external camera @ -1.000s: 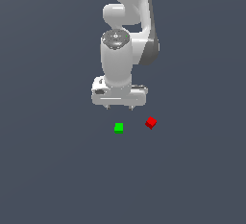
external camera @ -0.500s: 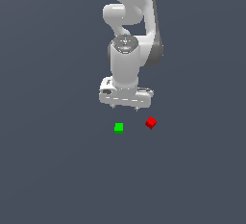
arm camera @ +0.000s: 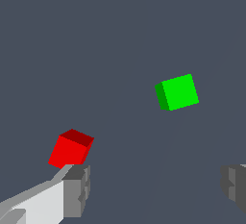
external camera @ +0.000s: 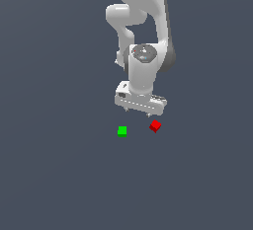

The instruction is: Stack the red cube on top of the green cube.

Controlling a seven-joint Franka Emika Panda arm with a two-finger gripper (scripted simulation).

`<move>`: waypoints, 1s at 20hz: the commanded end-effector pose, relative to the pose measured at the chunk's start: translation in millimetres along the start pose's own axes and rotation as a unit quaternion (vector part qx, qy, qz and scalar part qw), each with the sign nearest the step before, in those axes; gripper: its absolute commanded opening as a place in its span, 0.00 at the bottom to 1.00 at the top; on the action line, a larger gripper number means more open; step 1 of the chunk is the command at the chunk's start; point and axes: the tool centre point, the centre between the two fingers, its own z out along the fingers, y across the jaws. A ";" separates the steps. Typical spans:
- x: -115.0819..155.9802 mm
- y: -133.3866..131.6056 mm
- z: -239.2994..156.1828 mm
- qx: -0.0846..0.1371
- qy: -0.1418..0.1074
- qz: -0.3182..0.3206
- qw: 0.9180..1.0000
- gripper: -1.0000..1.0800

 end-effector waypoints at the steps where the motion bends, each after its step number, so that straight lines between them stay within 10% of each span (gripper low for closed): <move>1: -5.6 -10.1 7.7 -0.001 0.000 0.024 1.000 0.96; 20: -25.9 -83.5 58.9 -0.004 -0.003 0.176 0.984 0.96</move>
